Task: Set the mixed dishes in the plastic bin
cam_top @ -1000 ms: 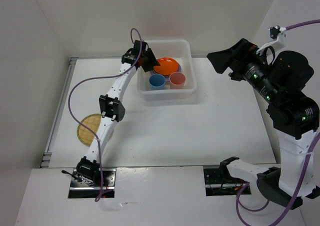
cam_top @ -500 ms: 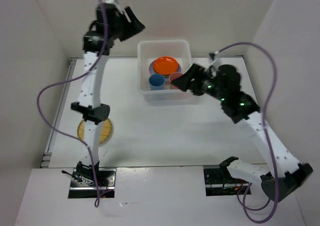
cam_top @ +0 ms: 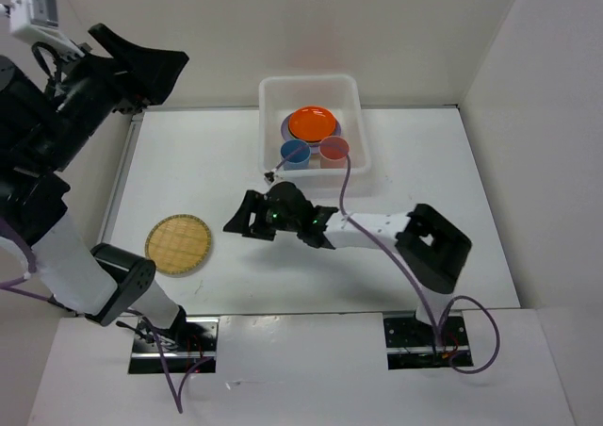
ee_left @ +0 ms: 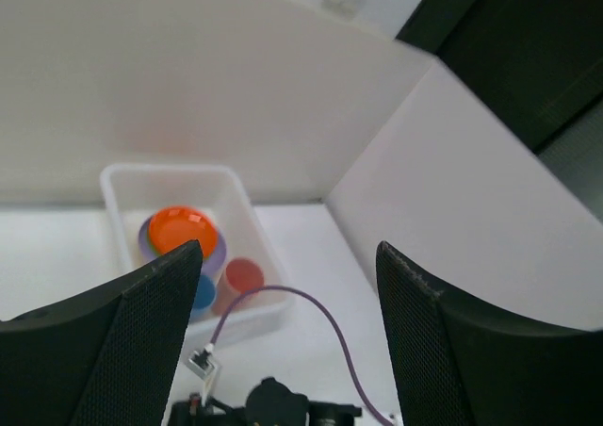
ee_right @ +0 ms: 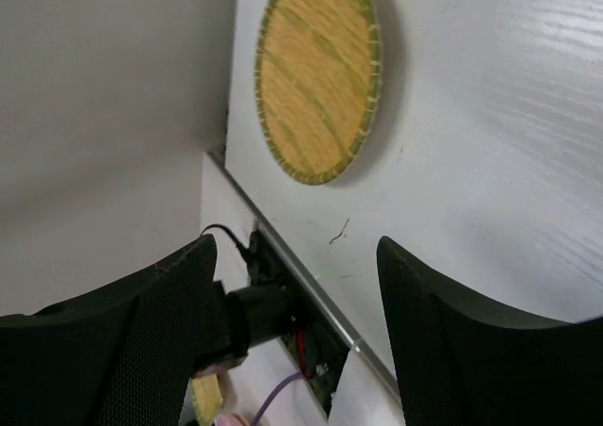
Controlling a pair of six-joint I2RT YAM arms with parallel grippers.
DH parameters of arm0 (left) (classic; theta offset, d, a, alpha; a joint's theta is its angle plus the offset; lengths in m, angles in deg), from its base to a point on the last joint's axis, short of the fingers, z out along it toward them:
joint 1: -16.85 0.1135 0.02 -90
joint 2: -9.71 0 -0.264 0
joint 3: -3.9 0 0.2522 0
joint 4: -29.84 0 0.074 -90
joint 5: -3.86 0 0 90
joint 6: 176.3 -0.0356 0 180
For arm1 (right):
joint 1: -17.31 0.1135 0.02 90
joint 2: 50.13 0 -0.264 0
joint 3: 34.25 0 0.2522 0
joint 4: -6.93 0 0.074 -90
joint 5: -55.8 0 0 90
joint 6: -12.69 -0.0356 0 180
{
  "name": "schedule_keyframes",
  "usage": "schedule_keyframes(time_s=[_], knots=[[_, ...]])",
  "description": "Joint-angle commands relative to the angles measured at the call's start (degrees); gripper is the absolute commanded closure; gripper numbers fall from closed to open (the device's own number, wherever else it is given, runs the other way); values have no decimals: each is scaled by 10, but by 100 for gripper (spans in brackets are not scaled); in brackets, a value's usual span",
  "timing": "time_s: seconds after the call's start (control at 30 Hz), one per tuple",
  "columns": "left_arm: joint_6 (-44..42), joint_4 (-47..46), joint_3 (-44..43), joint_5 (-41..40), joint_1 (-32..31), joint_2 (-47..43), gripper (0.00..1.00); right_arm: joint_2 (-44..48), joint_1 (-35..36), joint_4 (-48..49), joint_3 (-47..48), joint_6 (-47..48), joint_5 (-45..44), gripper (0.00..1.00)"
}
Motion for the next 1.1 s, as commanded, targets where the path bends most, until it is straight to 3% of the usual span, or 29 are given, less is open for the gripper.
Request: schedule_keyframes(time_s=[0.0, 0.13, 0.17, 0.2, 0.33, 0.53, 0.67, 0.97, 1.07], knots=[[-11, 48, 40, -16, -2, -17, 19, -61, 13, 135, 27, -52, -23, 26], [-17, 3, 143, -5, -2, -100, 19, -164, 35, 183, 66, -68, -23, 26], [-17, -33, 182, -5, -2, -122, 19, -180, 42, 196, 74, -73, -23, 30], [-17, -60, 284, -5, -2, -177, 19, -195, 49, 201, 82, -73, -23, 33], [-2, -213, 535, 1, -2, -320, 19, -262, 60, 209, 134, -73, -23, 34], [4, -213, 573, 1, -2, -347, 19, -321, 60, 221, 162, -86, -18, 34], [9, -248, 653, 1, -2, -397, 18, -347, 65, 226, 184, -100, -12, 40], [9, -254, 671, -5, -7, -402, 18, -383, 77, 237, 203, -144, -57, 65], [9, -254, 671, -5, -7, -402, 18, -388, 77, 232, 216, -136, -62, 84]])
